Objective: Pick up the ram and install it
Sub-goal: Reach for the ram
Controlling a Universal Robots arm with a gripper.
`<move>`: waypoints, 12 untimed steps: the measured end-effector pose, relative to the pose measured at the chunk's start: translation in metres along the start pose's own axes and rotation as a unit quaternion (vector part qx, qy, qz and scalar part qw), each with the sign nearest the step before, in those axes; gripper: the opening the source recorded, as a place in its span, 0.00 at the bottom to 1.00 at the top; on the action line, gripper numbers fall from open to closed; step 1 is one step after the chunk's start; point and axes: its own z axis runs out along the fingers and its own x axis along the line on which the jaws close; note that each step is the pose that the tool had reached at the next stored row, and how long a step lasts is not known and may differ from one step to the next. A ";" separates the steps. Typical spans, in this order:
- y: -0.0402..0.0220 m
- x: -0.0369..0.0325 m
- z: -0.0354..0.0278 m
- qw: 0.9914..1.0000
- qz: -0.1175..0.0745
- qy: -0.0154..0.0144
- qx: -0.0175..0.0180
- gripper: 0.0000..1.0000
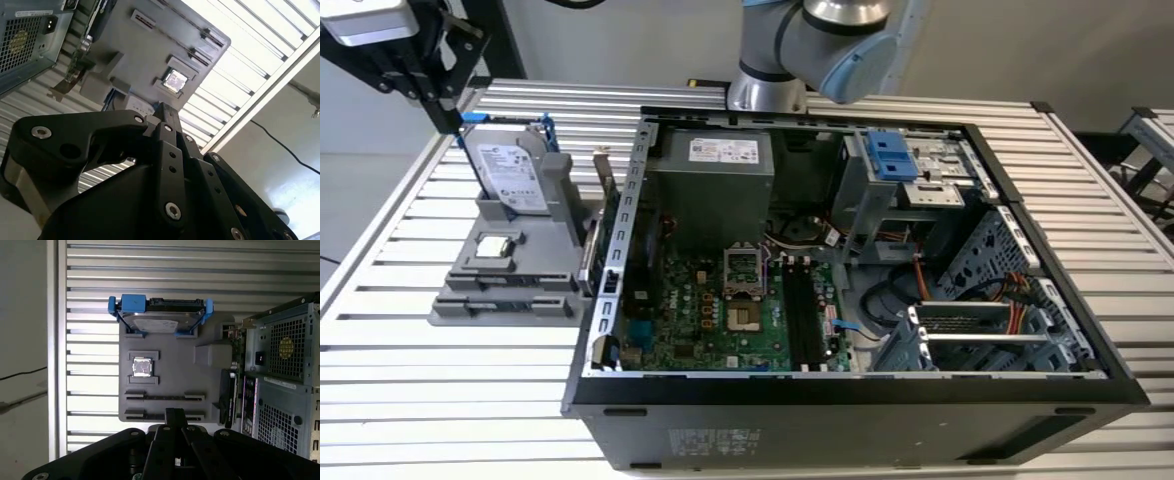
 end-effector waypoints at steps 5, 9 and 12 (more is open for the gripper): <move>-0.0051 0.0003 -0.0003 1.000 0.001 0.000 0.000 0.00; -0.0156 0.0006 -0.0008 1.000 0.002 0.000 0.000 0.00; -0.0234 0.0009 -0.0011 1.000 0.003 0.000 0.000 0.00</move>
